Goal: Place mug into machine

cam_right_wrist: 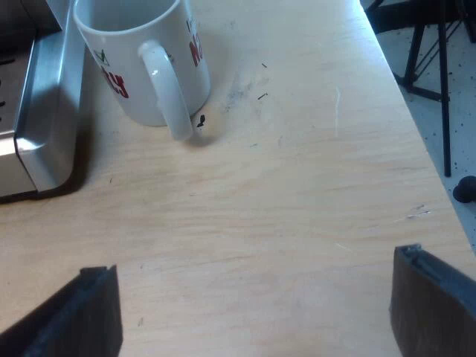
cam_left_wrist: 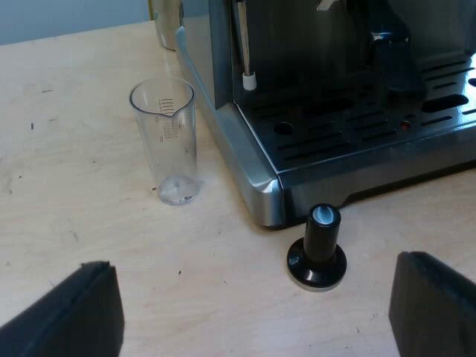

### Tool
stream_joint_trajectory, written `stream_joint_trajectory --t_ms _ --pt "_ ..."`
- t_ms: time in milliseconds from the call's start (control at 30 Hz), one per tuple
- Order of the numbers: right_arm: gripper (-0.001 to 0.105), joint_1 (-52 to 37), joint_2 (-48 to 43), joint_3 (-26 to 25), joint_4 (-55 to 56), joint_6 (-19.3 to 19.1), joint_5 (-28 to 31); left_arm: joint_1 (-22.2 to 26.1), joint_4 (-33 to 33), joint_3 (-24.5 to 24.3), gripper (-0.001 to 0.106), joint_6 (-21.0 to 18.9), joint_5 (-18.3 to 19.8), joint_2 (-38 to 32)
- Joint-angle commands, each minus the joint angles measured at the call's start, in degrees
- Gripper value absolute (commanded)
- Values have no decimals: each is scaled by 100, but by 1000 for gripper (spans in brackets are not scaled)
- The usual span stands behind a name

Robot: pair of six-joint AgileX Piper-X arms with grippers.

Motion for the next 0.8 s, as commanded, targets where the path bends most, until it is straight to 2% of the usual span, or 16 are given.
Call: stream_joint_trajectory --t_ms 33,100,333,533,600,667,800 --pt "78 -4 -232 -21 -27 -14 -30 -24 -67 -10 79 -11 53 -213" --pt "78 -4 -232 -21 -38 131 -30 -24 -67 -10 79 -23 102 -213" --pt "78 -4 -232 -56 -41 105 -51 -24 -67 -10 79 -318 75 -129" --pt "78 -4 -232 -175 -31 94 -193 -321 -67 -43 79 -316 74 8" --pt "78 -4 -161 -263 11 83 -253 -617 -138 -201 79 -316 74 238" --pt "78 -4 73 -446 183 83 -563 -744 -272 -323 79 -316 74 389" --pt "78 -4 463 -733 462 73 -788 -984 -497 -558 79 -316 74 684"
